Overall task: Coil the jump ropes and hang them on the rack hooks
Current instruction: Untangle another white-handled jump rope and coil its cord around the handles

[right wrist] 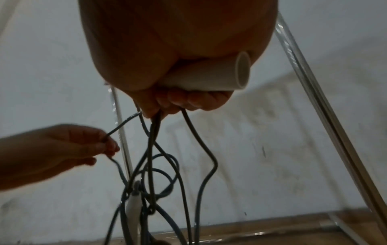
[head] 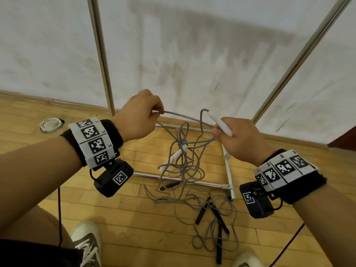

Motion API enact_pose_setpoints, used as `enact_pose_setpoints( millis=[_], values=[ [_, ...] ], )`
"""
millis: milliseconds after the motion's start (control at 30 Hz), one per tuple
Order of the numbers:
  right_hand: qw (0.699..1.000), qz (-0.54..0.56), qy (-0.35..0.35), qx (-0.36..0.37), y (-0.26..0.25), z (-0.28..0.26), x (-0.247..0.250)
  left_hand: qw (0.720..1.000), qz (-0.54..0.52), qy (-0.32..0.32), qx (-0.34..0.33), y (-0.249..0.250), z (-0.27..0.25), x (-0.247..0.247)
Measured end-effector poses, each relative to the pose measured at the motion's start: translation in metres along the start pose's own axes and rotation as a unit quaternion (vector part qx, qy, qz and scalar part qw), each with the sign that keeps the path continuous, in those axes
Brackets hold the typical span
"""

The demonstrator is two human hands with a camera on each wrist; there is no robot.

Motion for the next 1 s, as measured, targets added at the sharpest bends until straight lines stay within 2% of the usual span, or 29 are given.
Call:
enact_pose_setpoints(
  millis=[100, 200, 267, 333, 433, 467, 500, 533, 600, 633, 700, 767, 833, 900, 967, 1000],
  values=[
    [1.000, 0.019, 0.011, -0.014, 0.005, 0.001, -0.002, 0.997, -0.061, 0.000, 0.037, -0.001, 0.002, -0.001],
    [0.998, 0.043, 0.024, -0.028, 0.010, 0.001, -0.001, 0.980, -0.184, -0.056, 0.055, 0.004, -0.001, -0.001],
    [0.997, 0.051, 0.035, -0.039, 0.011, 0.001, 0.000, 0.942, -0.315, -0.108, 0.032, 0.012, -0.005, -0.001],
    [0.996, 0.056, 0.042, -0.050, 0.014, 0.002, 0.002, 0.899, -0.417, -0.131, 0.010, 0.017, -0.007, 0.000],
    [0.996, 0.040, 0.037, -0.066, 0.019, 0.002, 0.002, 0.837, -0.523, -0.164, -0.001, 0.020, -0.005, 0.003],
    [0.996, 0.031, 0.034, -0.071, 0.021, 0.002, 0.001, 0.831, -0.527, -0.178, 0.000, 0.019, -0.005, 0.004],
    [0.996, 0.023, 0.033, -0.076, 0.023, 0.002, 0.001, 0.846, -0.499, -0.187, 0.003, 0.016, -0.005, 0.005],
    [0.996, 0.016, 0.036, -0.083, 0.026, 0.002, 0.001, 0.878, -0.438, -0.190, 0.005, 0.012, -0.006, 0.007],
    [0.995, 0.003, 0.042, -0.089, 0.032, 0.000, 0.004, 0.952, -0.250, -0.176, 0.001, 0.003, -0.007, 0.014],
    [0.995, -0.002, 0.043, -0.088, 0.034, -0.001, 0.006, 0.974, -0.158, -0.164, 0.003, -0.002, -0.007, 0.016],
    [0.996, -0.008, 0.044, -0.081, 0.035, -0.002, 0.007, 0.993, -0.015, -0.115, 0.024, -0.012, -0.004, 0.016],
    [0.997, -0.011, 0.038, -0.067, 0.030, -0.002, 0.005, 0.997, 0.040, -0.041, 0.044, -0.015, -0.001, 0.016],
    [0.998, -0.020, 0.031, -0.055, 0.024, -0.001, 0.002, 0.998, 0.016, 0.007, 0.063, -0.019, 0.003, 0.014],
    [0.998, -0.020, 0.026, -0.058, 0.022, 0.001, 0.000, 0.991, -0.080, 0.010, 0.103, -0.024, 0.005, 0.013],
    [0.997, -0.023, 0.017, -0.071, 0.024, 0.001, -0.001, 0.962, -0.242, -0.038, 0.120, -0.022, 0.003, 0.012],
    [0.997, -0.025, 0.013, -0.078, 0.025, 0.001, -0.002, 0.934, -0.331, -0.078, 0.110, -0.018, 0.001, 0.011]
  ],
)
Point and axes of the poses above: each hand's wrist, its own z-axis towards the middle knuckle, its own x-axis out of the back of the hand, y = z × x, the point moved 1 cm from there along z, towards the middle knuckle, and after that the axes turned 9 degrees about -y, right-handed, at the moved point
